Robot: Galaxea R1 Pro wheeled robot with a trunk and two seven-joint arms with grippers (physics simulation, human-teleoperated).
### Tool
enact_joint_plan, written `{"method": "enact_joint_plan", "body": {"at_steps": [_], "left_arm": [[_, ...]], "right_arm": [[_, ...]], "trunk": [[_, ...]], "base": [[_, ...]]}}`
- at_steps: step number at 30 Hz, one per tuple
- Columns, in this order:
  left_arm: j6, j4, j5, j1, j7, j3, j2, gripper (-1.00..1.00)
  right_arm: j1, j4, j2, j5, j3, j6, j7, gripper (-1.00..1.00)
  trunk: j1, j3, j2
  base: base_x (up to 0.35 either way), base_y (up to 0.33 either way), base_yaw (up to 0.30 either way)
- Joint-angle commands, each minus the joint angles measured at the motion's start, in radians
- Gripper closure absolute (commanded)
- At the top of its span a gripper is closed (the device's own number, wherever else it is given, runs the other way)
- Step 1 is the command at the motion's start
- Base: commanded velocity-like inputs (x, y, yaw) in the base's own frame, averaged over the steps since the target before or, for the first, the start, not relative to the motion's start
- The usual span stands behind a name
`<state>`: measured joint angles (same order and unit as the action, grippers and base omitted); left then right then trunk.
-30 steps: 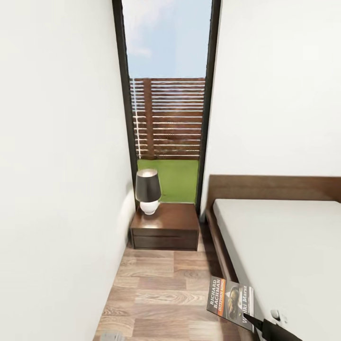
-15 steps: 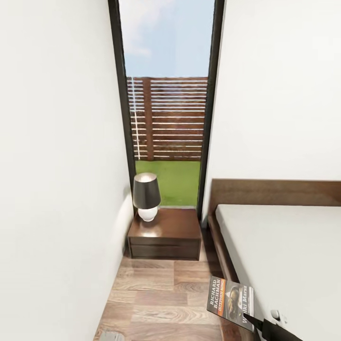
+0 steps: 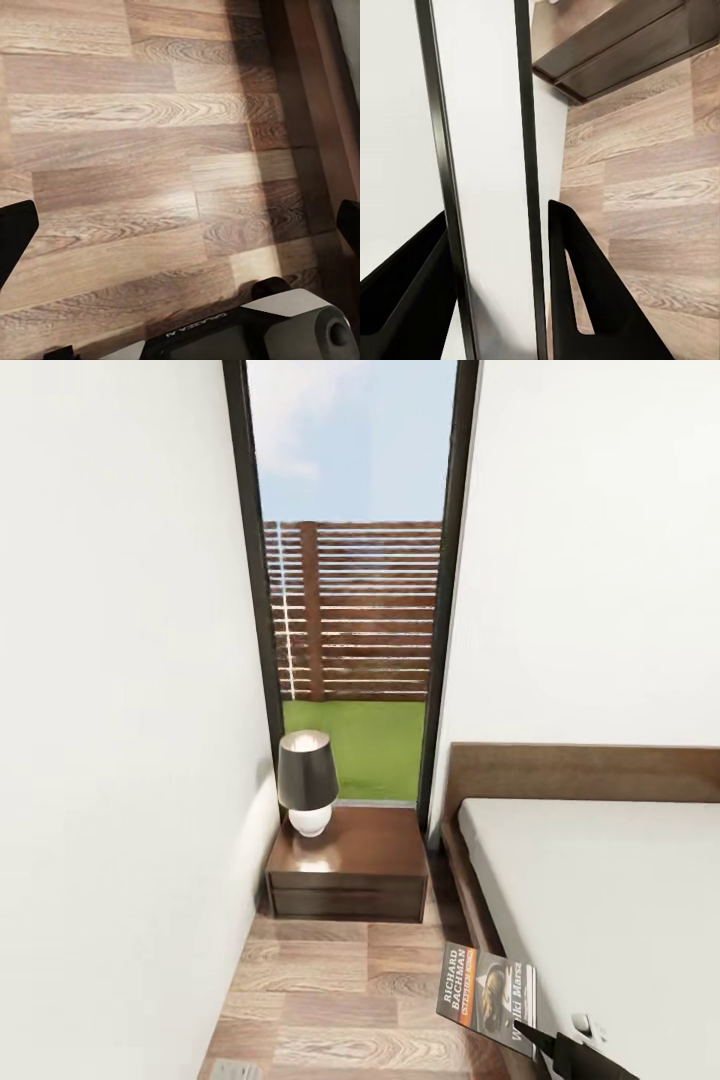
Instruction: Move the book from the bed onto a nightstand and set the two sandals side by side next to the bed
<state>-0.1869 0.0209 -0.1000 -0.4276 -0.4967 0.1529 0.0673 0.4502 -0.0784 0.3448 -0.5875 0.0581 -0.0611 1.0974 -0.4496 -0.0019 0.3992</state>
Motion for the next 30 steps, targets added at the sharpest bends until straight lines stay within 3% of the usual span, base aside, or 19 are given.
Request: {"method": "enact_joint_plan", "body": {"at_steps": [1, 30], "left_arm": [[-0.005, -0.001, -0.01, 0.0, -0.002, 0.008, 0.0, -1.0], [-0.005, -0.001, -0.01, 0.0, -0.002, 0.008, 0.0, -1.0]], "right_arm": [[0.0, 0.0, 0.0, -0.009, 0.006, -0.006, 0.003, 1.0], [0.001, 0.0, 0.0, -0.009, 0.006, -0.006, 0.002, 1.0]], "trunk": [[0.0, 0.0, 0.001], [0.0, 0.0, 0.001]], "base": [[0.065, 0.0, 0.0], [0.298, 0.0, 0.0]]}}
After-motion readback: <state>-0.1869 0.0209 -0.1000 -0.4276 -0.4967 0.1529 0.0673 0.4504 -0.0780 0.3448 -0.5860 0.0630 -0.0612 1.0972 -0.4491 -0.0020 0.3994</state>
